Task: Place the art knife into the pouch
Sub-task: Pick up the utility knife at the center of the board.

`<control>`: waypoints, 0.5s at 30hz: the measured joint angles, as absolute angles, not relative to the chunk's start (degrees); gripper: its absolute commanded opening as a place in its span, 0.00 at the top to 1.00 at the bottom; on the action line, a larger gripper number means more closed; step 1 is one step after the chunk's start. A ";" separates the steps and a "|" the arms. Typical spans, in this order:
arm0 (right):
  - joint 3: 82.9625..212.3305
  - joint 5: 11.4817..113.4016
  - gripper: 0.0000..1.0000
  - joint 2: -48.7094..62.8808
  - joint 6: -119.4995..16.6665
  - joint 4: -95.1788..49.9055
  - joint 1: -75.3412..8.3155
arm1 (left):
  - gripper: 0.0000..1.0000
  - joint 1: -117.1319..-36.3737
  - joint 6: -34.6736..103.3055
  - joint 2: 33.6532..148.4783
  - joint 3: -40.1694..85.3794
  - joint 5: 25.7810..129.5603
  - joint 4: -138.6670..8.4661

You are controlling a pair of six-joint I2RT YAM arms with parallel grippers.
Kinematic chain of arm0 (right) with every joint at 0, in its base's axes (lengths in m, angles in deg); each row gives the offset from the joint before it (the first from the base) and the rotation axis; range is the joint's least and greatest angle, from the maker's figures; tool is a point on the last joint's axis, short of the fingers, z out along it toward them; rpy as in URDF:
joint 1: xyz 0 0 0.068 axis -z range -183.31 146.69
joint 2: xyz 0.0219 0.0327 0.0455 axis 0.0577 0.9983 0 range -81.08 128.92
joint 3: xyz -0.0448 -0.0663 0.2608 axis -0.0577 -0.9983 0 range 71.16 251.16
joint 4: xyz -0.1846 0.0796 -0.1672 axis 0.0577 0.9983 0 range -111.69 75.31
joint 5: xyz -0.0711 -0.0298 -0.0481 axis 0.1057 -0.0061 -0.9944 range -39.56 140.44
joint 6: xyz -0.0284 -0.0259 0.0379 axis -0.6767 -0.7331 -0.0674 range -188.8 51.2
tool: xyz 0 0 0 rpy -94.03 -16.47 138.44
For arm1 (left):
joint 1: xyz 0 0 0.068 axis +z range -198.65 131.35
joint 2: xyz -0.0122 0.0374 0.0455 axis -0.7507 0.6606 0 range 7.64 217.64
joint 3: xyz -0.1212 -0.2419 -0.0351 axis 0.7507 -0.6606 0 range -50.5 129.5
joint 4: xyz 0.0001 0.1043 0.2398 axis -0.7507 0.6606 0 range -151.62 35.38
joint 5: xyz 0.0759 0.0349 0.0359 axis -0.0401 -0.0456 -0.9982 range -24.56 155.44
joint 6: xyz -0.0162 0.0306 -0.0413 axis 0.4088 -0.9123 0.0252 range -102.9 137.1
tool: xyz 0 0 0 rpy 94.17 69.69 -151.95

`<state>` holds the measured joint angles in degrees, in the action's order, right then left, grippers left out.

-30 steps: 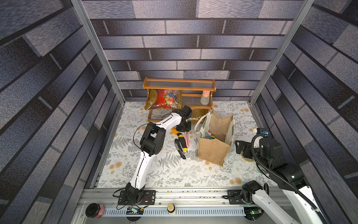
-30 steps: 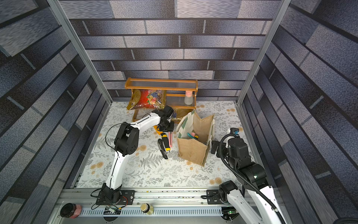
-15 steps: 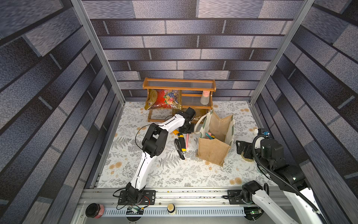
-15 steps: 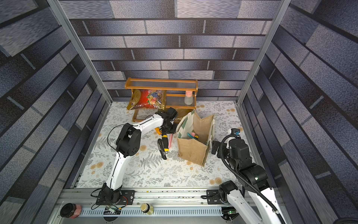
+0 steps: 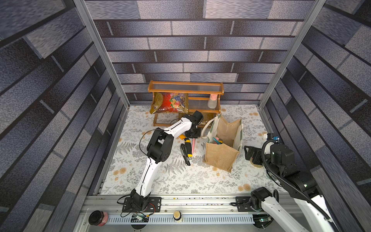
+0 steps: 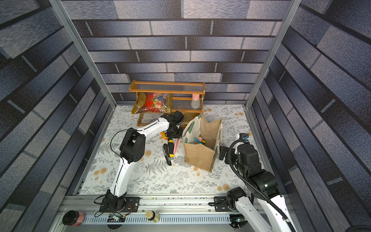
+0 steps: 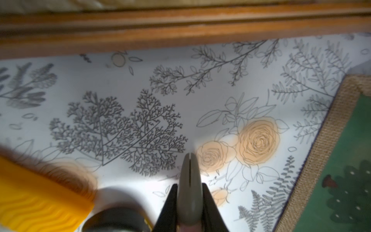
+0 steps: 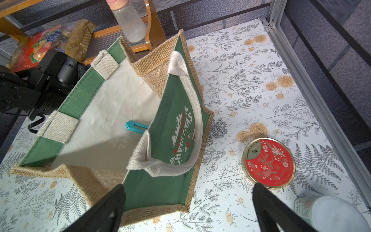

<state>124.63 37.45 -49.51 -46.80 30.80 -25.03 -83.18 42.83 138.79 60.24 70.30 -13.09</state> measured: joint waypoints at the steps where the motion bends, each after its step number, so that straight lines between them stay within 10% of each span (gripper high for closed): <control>1: 124.52 38.52 0.00 -49.55 -46.91 30.69 -25.03 | 0.83 -83.22 42.66 137.76 60.26 70.02 -12.56; 15: 123.41 52.31 0.00 -50.21 -49.58 24.97 -25.03 | 0.83 -88.38 39.84 121.43 71.23 65.26 -5.83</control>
